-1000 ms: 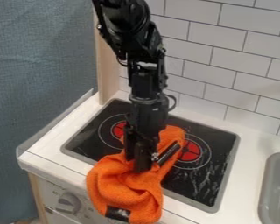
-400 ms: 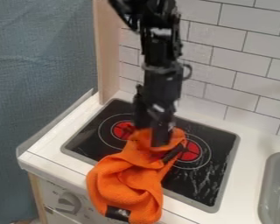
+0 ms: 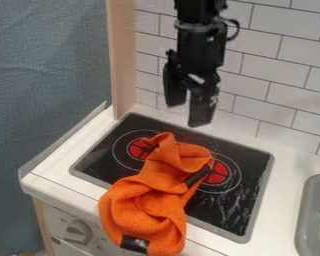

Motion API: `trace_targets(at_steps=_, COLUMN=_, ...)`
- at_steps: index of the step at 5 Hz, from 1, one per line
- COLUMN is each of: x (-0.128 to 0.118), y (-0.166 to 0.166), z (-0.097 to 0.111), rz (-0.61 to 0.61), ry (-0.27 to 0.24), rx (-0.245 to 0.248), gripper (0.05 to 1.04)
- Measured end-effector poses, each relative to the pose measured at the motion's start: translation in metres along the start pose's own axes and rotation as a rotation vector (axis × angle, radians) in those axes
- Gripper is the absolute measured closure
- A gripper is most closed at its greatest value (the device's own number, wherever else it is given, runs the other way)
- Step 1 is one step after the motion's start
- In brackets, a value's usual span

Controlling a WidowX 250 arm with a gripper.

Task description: Folds the cloth from top to bottom

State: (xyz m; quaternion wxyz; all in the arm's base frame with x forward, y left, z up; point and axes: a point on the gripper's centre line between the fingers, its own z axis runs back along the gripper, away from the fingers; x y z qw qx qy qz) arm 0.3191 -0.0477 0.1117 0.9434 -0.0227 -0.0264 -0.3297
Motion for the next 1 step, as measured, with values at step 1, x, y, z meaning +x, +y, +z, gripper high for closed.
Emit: trace_targets(at_steps=1, x=0.0030, y=-0.0003, z=0.0145, rz=-0.007, ry=-0.039, rx=0.027, gripper=0.084)
